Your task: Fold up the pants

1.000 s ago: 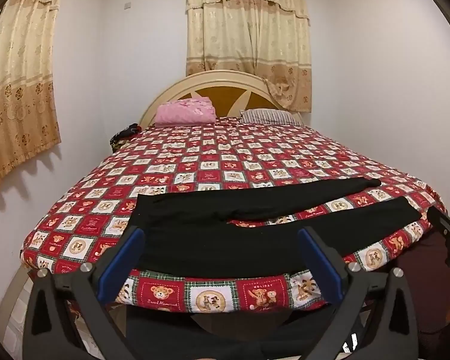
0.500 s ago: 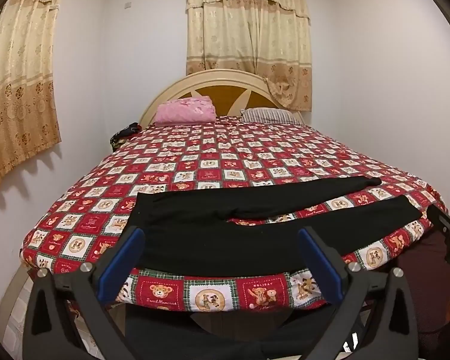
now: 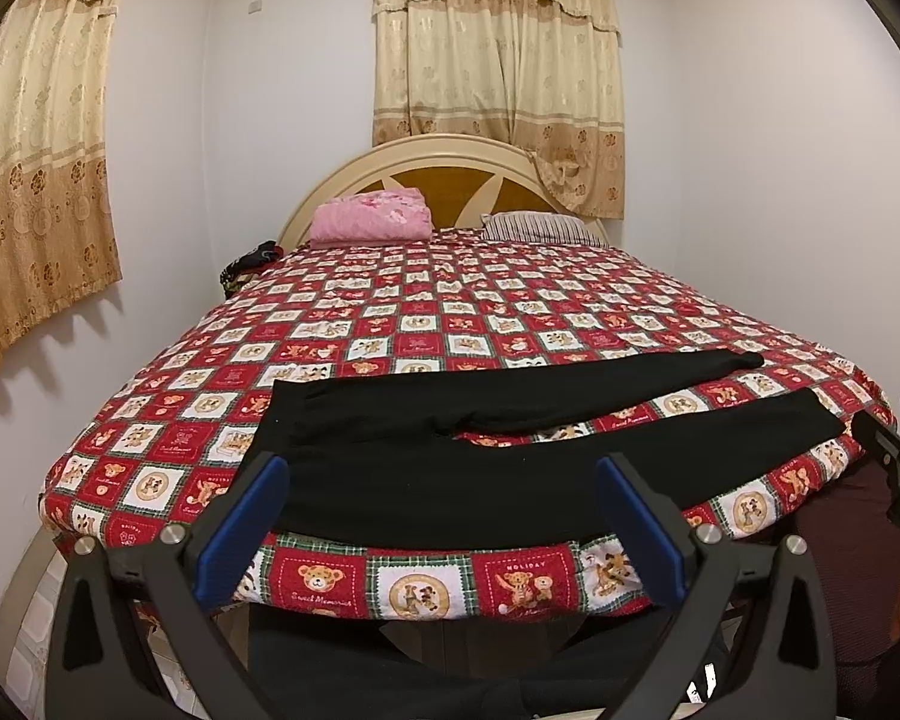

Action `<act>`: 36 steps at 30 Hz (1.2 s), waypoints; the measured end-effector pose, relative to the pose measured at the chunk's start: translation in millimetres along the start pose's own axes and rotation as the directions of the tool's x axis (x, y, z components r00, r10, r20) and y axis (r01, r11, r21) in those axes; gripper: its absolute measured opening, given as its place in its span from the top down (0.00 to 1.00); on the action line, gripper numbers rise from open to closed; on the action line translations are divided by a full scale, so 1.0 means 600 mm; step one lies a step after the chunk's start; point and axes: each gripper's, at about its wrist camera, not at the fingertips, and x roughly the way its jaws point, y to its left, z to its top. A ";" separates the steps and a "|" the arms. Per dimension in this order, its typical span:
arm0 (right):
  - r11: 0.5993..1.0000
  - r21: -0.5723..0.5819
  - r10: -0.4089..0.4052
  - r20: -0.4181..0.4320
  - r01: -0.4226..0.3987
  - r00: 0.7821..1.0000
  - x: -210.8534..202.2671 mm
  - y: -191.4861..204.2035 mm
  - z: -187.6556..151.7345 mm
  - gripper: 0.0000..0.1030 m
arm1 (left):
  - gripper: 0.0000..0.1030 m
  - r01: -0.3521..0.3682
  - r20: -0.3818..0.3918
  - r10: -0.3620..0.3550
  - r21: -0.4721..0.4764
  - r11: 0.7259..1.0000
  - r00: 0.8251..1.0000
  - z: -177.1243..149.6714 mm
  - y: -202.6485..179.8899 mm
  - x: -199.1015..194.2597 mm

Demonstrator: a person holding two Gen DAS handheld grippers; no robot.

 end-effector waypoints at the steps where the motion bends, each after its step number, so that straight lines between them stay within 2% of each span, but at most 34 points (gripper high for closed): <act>1: 1.000 0.000 0.000 0.000 0.000 1.000 0.000 0.000 0.000 0.01 | 0.00 0.000 -0.001 0.000 -0.001 1.000 1.000 -0.001 0.000 0.001; 36: 1.000 0.000 0.000 -0.008 0.000 1.000 0.005 -0.004 -0.005 0.01 | 0.00 0.002 -0.003 -0.002 -0.006 1.000 1.000 -0.006 0.002 0.002</act>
